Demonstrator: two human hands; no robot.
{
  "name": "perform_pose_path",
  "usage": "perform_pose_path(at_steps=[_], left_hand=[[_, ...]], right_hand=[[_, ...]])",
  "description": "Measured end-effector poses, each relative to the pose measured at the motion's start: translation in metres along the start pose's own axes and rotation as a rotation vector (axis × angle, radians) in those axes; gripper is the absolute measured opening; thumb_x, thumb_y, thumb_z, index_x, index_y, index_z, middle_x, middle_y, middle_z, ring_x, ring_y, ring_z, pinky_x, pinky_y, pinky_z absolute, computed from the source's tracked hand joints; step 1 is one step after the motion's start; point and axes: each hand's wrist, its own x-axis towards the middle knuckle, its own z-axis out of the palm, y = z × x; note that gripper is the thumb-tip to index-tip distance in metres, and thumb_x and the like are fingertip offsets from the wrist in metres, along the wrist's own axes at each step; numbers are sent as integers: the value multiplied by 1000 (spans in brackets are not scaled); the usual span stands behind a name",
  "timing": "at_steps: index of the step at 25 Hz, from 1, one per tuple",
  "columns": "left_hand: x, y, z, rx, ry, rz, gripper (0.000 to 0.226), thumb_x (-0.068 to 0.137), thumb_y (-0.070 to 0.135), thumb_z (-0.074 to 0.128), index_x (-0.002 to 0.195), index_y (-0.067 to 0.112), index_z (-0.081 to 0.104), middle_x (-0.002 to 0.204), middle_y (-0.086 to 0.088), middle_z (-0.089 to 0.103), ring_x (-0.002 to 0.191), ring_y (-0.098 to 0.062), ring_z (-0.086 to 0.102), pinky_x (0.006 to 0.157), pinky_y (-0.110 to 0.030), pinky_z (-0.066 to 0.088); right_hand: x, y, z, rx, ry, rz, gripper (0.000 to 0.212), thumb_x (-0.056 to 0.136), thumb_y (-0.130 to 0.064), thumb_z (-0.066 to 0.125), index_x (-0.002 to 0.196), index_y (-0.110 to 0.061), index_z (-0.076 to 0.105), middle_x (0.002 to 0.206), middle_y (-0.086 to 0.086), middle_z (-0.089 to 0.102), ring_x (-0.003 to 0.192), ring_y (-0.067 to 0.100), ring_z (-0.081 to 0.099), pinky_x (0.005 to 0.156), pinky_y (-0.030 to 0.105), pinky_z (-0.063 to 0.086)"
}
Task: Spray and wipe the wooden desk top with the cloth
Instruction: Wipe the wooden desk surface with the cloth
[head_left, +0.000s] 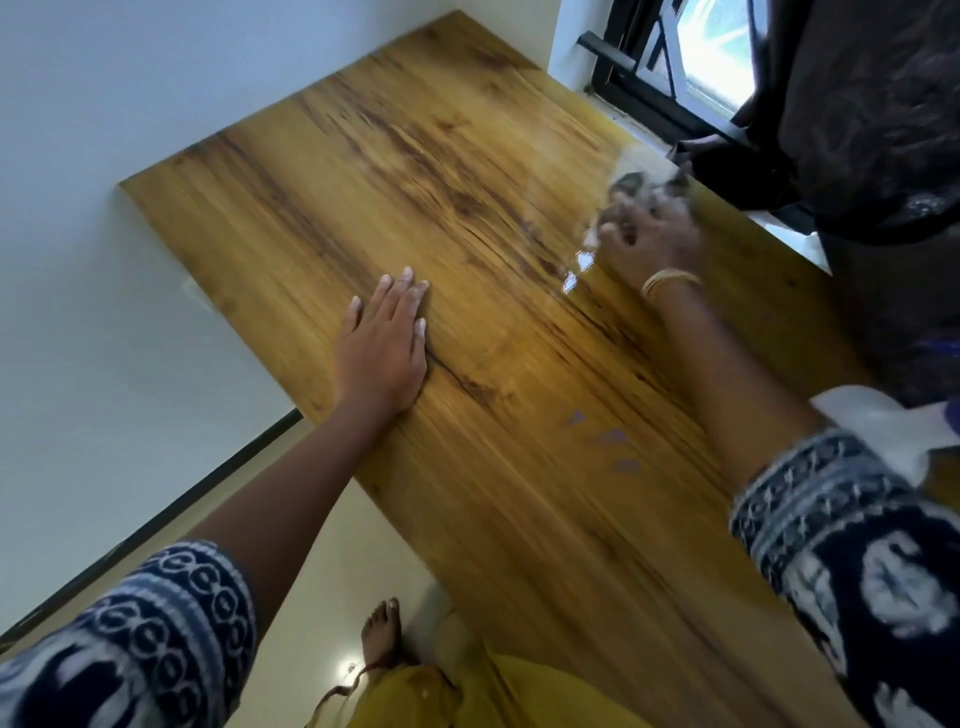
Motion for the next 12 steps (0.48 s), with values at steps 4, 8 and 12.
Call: perform_pose_path(at_steps=[4, 8, 12], left_hand=[[-1, 1, -2, 0, -2, 20, 48, 103, 29, 26, 150, 21, 30, 160, 0, 25, 149, -16, 16, 119, -44, 15], [0, 0, -3, 16, -10, 24, 48, 103, 26, 28, 151, 18, 30, 161, -3, 23, 149, -19, 15, 119, -45, 14], [-8, 3, -5, -17, -40, 63, 49, 103, 24, 30, 151, 15, 30, 161, -5, 23, 149, -20, 15, 120, -42, 13]], right_hand=[[-149, -67, 6, 1, -99, -528, 55, 90, -58, 45, 142, -41, 44, 154, 9, 36, 142, 35, 32, 110, 48, 33], [-270, -67, 5, 18, -267, -946, 54, 94, -59, 46, 145, -43, 40, 158, 5, 31, 147, 28, 25, 117, 43, 20], [-228, -1, -6, -12, -169, -764, 55, 90, -59, 47, 142, -41, 45, 155, 2, 37, 141, 27, 35, 112, 48, 35]])
